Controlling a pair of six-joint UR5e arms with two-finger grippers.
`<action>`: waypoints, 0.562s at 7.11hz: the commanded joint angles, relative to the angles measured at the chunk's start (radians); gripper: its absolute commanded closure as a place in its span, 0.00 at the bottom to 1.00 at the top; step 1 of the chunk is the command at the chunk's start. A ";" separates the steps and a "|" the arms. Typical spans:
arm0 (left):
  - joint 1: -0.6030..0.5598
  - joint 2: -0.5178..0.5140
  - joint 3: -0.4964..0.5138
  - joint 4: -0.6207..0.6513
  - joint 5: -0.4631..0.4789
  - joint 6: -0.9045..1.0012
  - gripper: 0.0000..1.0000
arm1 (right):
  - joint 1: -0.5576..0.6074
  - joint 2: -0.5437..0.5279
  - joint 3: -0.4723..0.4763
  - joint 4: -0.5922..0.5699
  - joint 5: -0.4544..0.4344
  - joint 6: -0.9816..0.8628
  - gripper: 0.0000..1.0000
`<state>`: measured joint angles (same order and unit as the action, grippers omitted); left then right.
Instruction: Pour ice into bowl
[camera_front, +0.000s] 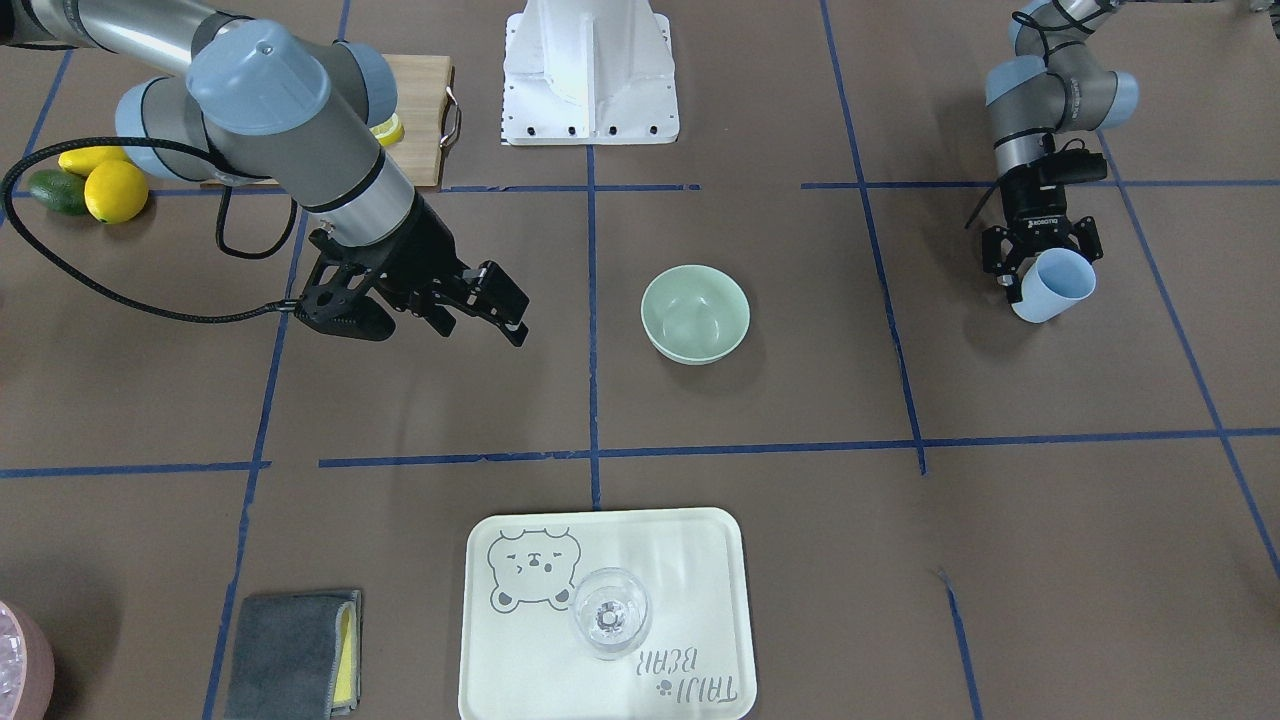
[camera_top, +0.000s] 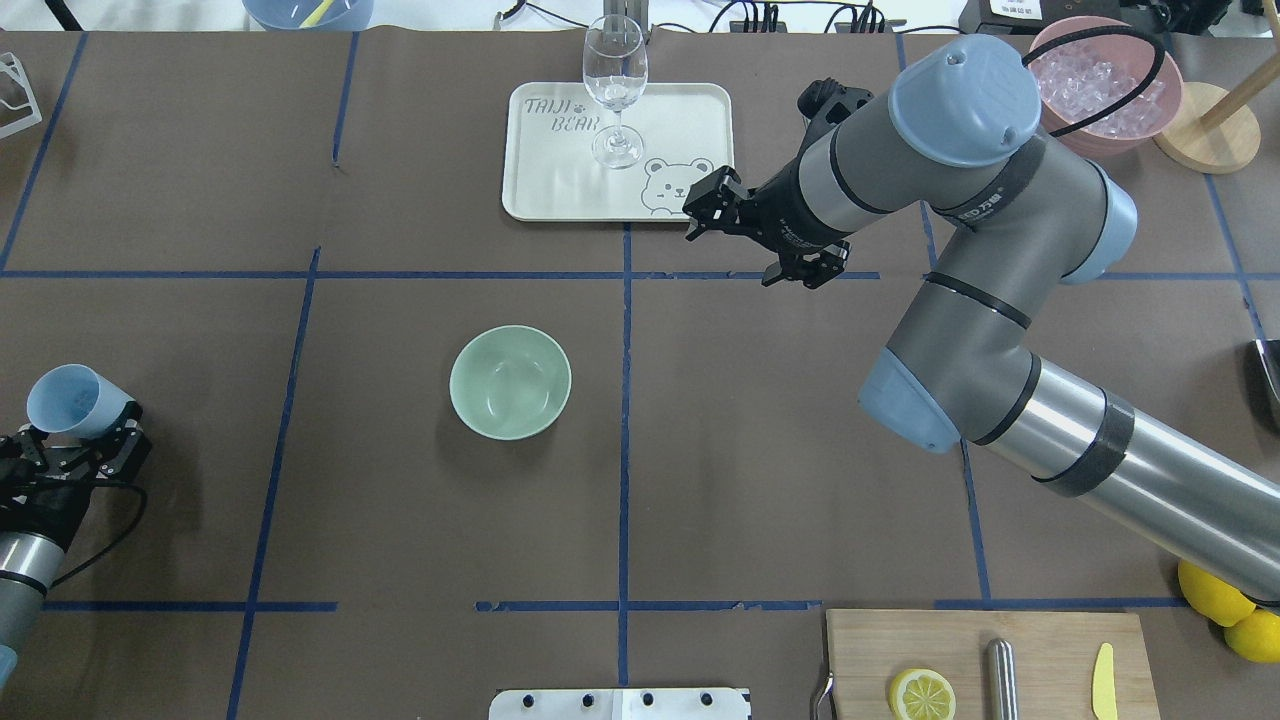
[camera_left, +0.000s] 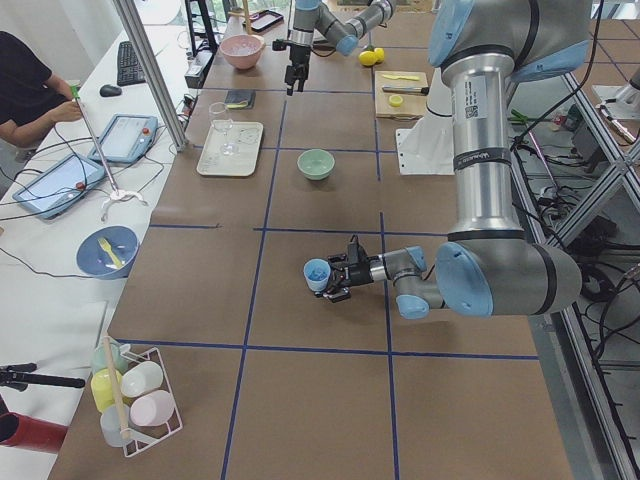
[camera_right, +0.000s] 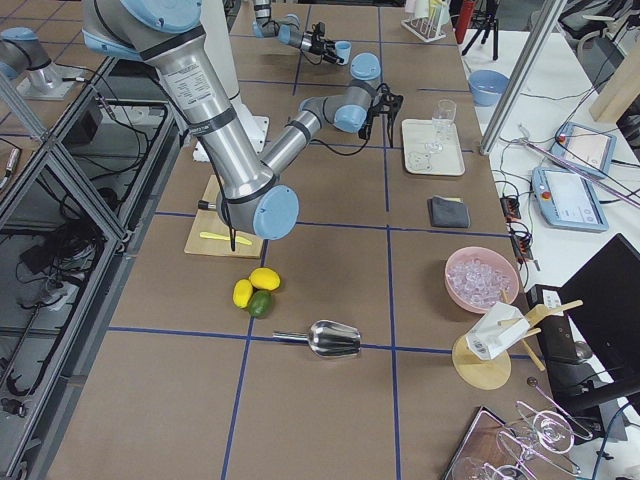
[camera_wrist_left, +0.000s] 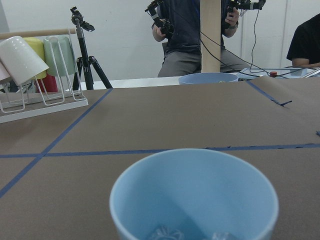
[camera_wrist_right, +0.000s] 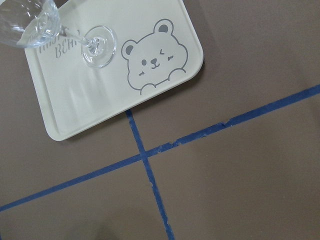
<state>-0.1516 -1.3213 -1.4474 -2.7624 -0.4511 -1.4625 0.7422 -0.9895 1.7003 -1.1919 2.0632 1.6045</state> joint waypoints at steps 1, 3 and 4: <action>-0.017 -0.015 0.001 0.001 -0.020 0.005 0.01 | 0.000 0.000 -0.001 0.000 0.000 0.000 0.00; -0.025 -0.022 0.009 0.001 -0.029 0.005 0.05 | 0.000 0.000 -0.002 0.000 -0.002 -0.020 0.00; -0.025 -0.024 0.009 0.001 -0.031 0.005 0.16 | 0.000 0.000 -0.004 0.000 -0.002 -0.021 0.00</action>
<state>-0.1746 -1.3420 -1.4406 -2.7612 -0.4787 -1.4574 0.7424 -0.9894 1.6978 -1.1919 2.0622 1.5871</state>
